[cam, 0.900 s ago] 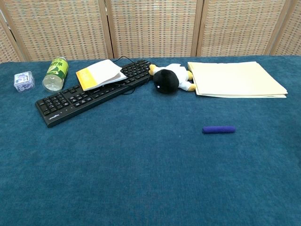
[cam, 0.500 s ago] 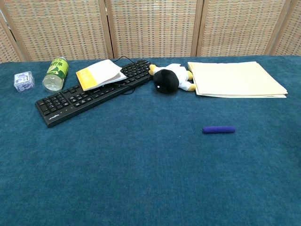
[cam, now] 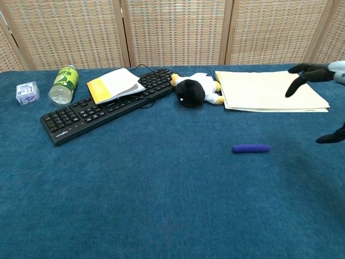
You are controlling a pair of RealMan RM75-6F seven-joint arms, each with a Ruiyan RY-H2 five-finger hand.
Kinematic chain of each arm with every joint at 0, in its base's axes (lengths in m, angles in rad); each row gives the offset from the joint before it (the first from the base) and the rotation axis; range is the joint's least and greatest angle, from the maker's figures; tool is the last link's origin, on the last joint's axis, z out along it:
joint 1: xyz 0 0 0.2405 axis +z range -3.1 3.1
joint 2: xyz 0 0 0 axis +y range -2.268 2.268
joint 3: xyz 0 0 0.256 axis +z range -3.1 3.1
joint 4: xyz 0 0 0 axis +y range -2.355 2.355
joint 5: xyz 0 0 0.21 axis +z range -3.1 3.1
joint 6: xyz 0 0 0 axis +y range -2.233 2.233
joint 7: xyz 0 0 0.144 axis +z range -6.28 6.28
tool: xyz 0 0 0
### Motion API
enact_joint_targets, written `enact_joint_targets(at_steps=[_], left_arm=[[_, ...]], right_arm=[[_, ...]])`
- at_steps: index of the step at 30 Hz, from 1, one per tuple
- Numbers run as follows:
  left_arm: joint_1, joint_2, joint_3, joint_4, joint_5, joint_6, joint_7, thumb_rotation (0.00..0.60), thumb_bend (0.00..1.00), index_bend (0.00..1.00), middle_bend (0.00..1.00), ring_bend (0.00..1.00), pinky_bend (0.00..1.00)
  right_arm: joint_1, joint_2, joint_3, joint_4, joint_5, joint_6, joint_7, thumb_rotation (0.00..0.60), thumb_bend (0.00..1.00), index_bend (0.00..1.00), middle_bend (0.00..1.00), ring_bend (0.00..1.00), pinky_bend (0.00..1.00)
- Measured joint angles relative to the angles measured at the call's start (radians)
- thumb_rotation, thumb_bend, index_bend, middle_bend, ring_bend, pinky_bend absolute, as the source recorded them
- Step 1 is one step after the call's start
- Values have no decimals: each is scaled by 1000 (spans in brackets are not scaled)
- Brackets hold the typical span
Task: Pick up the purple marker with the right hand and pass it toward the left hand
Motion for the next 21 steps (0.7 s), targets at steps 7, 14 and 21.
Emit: enact_joint_targets(at_steps=[7, 14, 21], left_arm=[[-13, -19, -6, 17, -15, -15, 14, 600, 0, 0, 0, 0, 0], [-24, -29, -10, 19, -37, -36, 37, 600, 0, 0, 0, 0, 0], [-29, -33, -13, 18, -52, -45, 48, 600, 0, 0, 0, 0, 0]], right_arm=[[119, -113, 30, 126, 150, -121, 21, 600, 368, 403, 0, 0, 0], [173, -198, 29, 215, 221, -148, -10, 600, 418, 412, 0, 0, 0], [205, -268, 14, 303, 265, -153, -48, 600, 463, 437, 0, 0, 0]])
